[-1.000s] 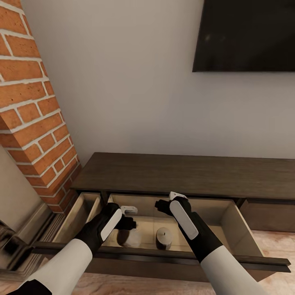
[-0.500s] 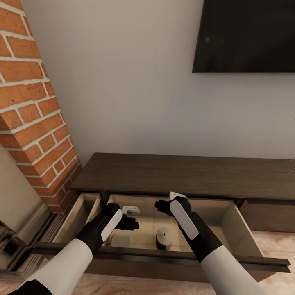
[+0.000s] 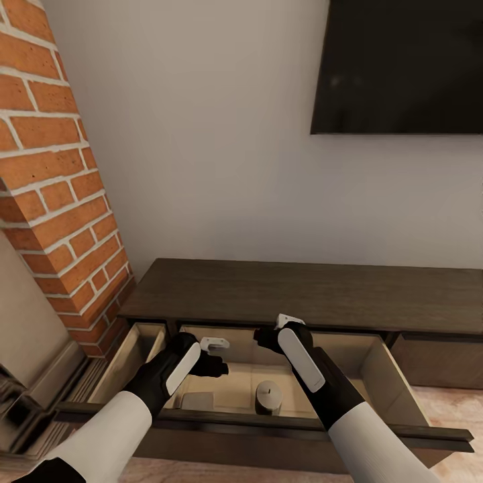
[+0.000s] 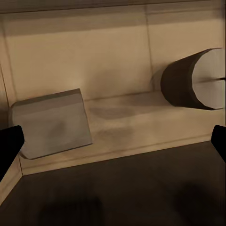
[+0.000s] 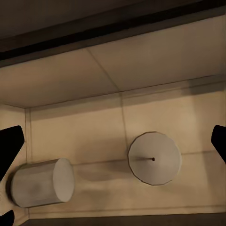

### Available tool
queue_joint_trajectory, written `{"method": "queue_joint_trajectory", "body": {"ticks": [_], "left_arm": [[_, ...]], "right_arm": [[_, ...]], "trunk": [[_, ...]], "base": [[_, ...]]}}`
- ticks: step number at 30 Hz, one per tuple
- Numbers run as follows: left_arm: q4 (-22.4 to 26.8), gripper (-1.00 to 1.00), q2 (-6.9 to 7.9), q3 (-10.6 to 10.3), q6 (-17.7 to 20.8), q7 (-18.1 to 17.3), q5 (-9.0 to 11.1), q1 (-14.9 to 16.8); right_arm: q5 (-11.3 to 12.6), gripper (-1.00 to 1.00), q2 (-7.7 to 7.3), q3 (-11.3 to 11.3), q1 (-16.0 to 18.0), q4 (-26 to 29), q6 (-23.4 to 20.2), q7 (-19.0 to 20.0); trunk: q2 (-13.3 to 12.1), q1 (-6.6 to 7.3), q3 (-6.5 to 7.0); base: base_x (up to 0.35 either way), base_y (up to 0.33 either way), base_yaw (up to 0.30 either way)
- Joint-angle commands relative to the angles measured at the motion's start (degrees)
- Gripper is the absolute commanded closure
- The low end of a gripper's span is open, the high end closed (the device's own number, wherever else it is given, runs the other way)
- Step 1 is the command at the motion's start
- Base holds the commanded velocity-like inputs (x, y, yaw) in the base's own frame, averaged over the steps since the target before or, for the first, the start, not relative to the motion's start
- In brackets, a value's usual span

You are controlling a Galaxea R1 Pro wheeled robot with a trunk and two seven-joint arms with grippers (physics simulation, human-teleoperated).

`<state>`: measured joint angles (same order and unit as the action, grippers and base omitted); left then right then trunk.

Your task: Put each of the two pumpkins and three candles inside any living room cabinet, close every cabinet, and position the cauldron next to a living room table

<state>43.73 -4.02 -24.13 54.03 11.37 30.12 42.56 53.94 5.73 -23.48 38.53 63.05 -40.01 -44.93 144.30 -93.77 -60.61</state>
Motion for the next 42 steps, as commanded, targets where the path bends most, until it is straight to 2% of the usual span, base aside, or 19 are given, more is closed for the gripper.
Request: {"method": "queue_joint_trajectory", "body": {"ticks": [1,7,19,25,29,35,42], "left_arm": [[0.1,-1.0,-0.25,-0.1,0.4,0.5,0.6,0.0],[0.1,-1.0,-0.86,-0.1,1.1,0.3,0.9,0.1],[0.0,-1.0,-0.9,-0.1,1.4,0.2,1.2,0.7],[0.0,-1.0,-0.9,-0.1,1.4,0.2,1.2,0.7],[0.0,-1.0,-0.9,-0.1,1.4,0.2,1.2,0.7],[0.0,-1.0,-0.9,-0.1,1.4,0.2,1.2,0.7],[0.0,-1.0,-0.9,-0.1,1.4,0.2,1.2,0.7]], "right_arm": [[0.5,-1.0,-0.01,0.0,0.0,0.1,-0.1,-0.5],[0.5,-1.0,-0.01,0.0,0.0,0.0,-0.1,-0.5],[0.5,-1.0,-0.05,0.3,0.0,-0.3,-0.3,-0.5],[0.5,-1.0,-0.06,0.7,0.0,-0.7,-3.9,-0.5],[0.5,-1.0,-0.09,0.8,0.0,-1.0,-4.6,-0.6],[0.5,-1.0,-0.1,3.5,0.0,-1.0,-5.0,-0.7],[0.4,-1.0,-0.09,4.1,0.0,-1.1,-5.2,-0.8]], "trunk": [[0.0,0.04,0.16],[-0.1,0.19,1.49],[-0.2,0.5,4.15],[-0.3,0.66,5.48],[-0.4,0.76,6.37],[-0.4,0.91,7.7],[-0.5,1.09,9.25]], "base": [[0.0,0.0,0.0],[0.0,0.0,0.0],[-0.001,0.0,0.0],[-0.046,0.0,0.0],[-0.014,0.0,0.0],[-0.057,0.0,0.0],[-0.048,0.0,0.0]]}}
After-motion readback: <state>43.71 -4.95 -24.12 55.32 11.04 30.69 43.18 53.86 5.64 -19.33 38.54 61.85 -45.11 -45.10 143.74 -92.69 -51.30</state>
